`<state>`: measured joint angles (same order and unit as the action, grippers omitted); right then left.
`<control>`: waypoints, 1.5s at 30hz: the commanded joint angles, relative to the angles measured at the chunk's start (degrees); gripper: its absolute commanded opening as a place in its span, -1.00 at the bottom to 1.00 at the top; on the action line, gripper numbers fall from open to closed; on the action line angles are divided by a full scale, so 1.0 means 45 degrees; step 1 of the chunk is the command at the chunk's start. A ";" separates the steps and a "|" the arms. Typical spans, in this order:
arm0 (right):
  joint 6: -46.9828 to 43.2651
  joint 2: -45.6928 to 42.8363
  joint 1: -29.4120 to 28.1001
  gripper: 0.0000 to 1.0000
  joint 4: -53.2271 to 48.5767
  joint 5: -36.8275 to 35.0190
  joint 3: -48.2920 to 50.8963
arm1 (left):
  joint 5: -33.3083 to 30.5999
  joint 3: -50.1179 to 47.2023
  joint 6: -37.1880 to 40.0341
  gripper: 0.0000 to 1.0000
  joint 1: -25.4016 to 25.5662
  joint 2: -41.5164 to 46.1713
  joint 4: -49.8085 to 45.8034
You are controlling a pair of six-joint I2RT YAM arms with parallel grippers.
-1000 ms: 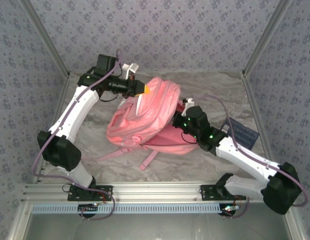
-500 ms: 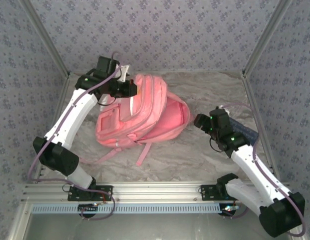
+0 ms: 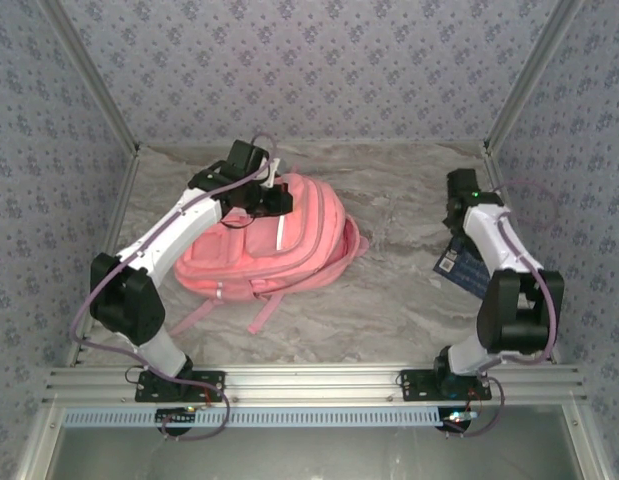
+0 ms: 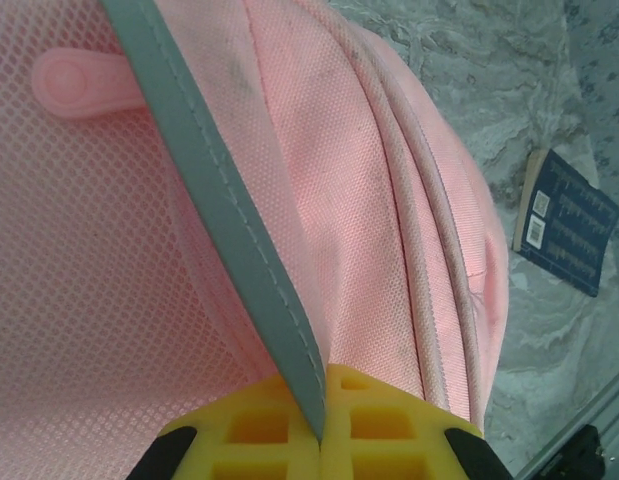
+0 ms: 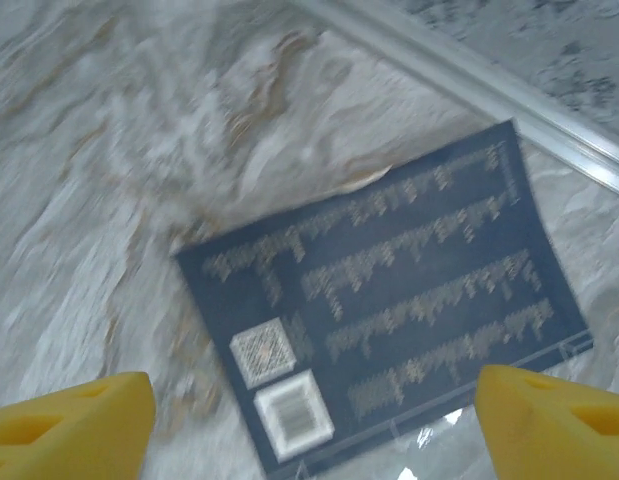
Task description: Pack the student bag
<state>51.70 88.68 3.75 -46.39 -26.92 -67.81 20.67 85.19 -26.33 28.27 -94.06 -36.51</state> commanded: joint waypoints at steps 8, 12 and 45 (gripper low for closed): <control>0.0437 0.4696 0.3041 0.81 -0.1330 0.4124 -0.4225 | 0.1036 -0.0819 -0.1498 -1.00 -0.0842 0.0589 0.1704; 0.0160 0.5757 0.3269 0.79 -0.1013 0.5109 -0.4673 | 0.1347 -0.0842 -0.1706 -1.00 -0.1010 0.0541 0.1825; 0.0737 0.2006 -0.4653 0.63 0.4663 0.8788 0.3528 | -0.0114 -0.0734 -0.1481 -0.99 -0.2287 0.0453 0.1234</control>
<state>50.72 98.65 -13.61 -21.93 10.11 -58.28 26.41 81.03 -34.92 20.23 -92.44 -28.71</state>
